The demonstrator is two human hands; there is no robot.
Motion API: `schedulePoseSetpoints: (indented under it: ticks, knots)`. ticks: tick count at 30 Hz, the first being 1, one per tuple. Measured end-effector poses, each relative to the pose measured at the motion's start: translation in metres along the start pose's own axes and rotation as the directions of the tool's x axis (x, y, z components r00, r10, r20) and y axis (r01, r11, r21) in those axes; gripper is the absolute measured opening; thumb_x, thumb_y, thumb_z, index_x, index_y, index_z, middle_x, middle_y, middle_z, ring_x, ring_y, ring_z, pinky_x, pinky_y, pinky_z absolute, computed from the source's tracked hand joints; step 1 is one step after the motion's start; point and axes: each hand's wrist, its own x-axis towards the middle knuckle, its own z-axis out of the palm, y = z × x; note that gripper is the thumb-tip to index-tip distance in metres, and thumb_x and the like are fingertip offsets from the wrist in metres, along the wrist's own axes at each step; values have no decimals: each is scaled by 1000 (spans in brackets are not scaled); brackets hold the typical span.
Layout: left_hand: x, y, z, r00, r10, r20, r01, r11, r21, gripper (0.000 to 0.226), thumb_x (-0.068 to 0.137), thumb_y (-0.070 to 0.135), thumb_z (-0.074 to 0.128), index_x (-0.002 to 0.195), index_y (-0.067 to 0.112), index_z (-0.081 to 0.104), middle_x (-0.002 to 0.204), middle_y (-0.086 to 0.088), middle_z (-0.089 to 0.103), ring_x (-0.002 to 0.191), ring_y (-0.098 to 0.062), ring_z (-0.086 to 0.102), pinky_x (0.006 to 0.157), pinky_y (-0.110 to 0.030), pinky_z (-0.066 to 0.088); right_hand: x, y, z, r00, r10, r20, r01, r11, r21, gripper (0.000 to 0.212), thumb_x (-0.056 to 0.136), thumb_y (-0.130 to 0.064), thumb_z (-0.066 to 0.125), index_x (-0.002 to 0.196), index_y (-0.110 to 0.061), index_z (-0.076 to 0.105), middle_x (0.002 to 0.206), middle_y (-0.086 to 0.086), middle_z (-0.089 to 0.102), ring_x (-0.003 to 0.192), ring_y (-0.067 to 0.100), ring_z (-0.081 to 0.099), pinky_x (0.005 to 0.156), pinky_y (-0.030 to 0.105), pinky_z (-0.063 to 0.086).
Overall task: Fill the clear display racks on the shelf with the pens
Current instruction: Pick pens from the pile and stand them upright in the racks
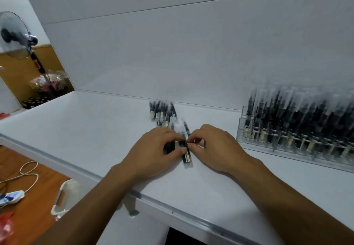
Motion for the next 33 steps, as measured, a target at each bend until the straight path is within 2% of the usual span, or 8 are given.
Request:
schedulePoseSetpoints:
  ticks: [4,8,12,15,19,21,29,33]
  knots:
    - [9,-5,-1,999,-47,1,47,998,46,31,86,58,54,105,35,65,85,23,53,83,0,48,70,-19,36,-1,2,-3,1000,31,-2,-31,1000,-1,13,91,-46,56,82,-37,58,77,-16,58,77,9,54,62,27,37]
    - [21,-3,-4,987,-147,58,146,989,27,30,83,56,60,103,34,68,83,24,58,80,3,54,63,-15,35,-1,3,-4,998,58,-32,-59,998,-28,14,93,-48,52,92,-37,60,74,-16,60,78,12,56,63,27,34]
    - [34,9,-6,963,-240,119,235,970,58,35,81,59,62,107,36,67,90,19,65,81,-2,60,74,-26,51,-2,6,-5,997,71,-37,-74,994,-84,24,92,-51,51,82,-31,59,72,-14,62,74,12,54,57,27,31]
    - [44,20,-6,921,-339,190,317,939,137,51,80,61,61,122,33,58,101,15,65,95,-9,60,85,-34,51,-2,6,-7,997,83,-7,-83,993,-86,26,90,-50,53,74,-30,53,69,-14,61,75,13,55,55,26,29]
    - [56,29,-8,858,-434,275,393,899,194,69,78,58,65,137,31,42,118,8,63,108,-14,57,90,-33,47,-4,4,-11,997,73,-8,-74,987,-142,22,92,-51,51,97,-30,54,90,-7,68,90,21,59,66,31,34]
    - [62,34,-11,829,-457,321,415,889,193,75,76,54,70,139,27,40,121,6,61,109,-15,56,87,-30,47,-4,3,-12,997,73,-7,-73,982,-174,19,92,-45,51,96,-26,55,90,-4,68,89,23,60,67,31,35]
    - [85,46,-17,720,-492,490,439,869,228,32,72,33,80,87,14,60,84,-4,63,75,-20,55,76,-28,47,-6,-2,-17,993,119,16,-116,985,-125,8,89,-33,54,88,-25,58,90,-2,67,89,23,60,71,30,41]
    - [85,47,-17,695,-485,531,504,855,122,30,76,19,78,98,0,73,91,-15,74,69,-19,62,86,-33,55,-7,-5,-20,993,114,30,-110,988,-105,4,88,-28,52,84,-29,54,89,-2,68,88,23,61,69,29,41]
